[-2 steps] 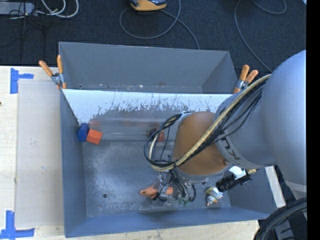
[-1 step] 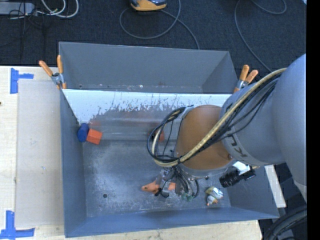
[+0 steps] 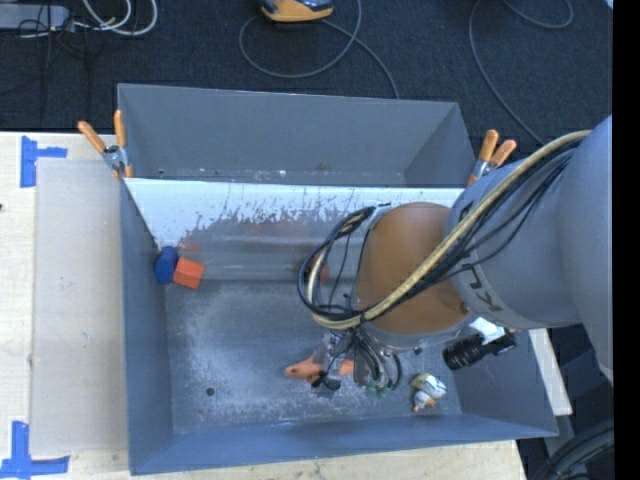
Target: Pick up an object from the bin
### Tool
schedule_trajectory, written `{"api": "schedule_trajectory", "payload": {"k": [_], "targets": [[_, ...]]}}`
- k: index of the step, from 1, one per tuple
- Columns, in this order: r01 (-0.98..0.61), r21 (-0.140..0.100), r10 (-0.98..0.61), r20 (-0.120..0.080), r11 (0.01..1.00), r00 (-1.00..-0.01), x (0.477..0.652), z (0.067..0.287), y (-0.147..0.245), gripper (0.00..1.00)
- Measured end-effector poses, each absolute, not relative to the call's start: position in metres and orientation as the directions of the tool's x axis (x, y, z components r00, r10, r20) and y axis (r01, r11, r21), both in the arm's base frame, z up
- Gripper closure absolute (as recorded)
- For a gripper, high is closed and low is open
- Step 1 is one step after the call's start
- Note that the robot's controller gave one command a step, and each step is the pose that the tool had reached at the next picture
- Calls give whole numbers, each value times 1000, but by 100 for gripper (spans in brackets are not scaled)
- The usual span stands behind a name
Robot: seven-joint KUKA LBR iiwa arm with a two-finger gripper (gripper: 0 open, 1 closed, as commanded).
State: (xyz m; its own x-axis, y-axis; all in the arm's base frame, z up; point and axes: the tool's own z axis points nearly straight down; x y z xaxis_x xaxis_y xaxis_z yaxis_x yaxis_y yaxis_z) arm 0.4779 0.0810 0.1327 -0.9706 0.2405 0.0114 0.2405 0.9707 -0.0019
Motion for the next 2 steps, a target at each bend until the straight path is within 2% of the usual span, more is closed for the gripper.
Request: {"api": "schedule_trajectory", "payload": {"k": [2], "targets": [[240,-4,240,18,971,-971,477,143,81,100]]}}
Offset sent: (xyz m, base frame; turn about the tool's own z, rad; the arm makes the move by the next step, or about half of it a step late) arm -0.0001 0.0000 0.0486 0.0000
